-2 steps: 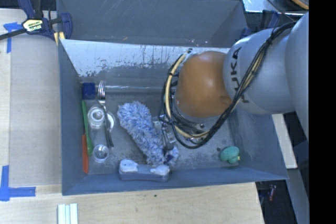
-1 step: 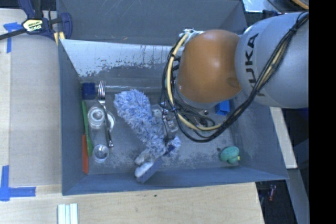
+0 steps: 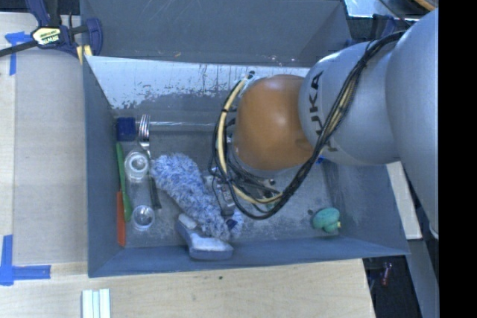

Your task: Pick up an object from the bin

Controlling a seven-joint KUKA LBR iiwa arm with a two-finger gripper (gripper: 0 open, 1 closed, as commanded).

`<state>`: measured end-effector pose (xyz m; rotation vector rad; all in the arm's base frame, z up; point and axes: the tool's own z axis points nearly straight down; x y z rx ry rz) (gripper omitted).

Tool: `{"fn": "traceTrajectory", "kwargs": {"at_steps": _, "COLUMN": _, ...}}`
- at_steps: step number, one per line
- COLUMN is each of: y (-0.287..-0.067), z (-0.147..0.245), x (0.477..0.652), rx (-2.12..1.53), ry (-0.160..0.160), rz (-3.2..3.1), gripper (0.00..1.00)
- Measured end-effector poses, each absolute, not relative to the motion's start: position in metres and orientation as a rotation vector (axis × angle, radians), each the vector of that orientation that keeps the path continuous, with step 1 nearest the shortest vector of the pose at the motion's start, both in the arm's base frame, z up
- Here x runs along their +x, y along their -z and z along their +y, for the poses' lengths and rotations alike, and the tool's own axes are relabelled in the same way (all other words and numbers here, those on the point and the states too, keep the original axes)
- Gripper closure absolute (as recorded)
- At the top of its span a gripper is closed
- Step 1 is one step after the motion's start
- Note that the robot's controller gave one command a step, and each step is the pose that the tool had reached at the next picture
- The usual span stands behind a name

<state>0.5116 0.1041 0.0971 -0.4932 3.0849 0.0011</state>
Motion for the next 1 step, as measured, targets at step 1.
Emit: {"fn": "traceTrajectory", "kwargs": {"at_steps": 1, "y": -0.2037, "z": 0.0985, "x": 0.4911, "rx": -0.458, "ry": -0.002, "rz": 3.074, "gripper": 1.0}}
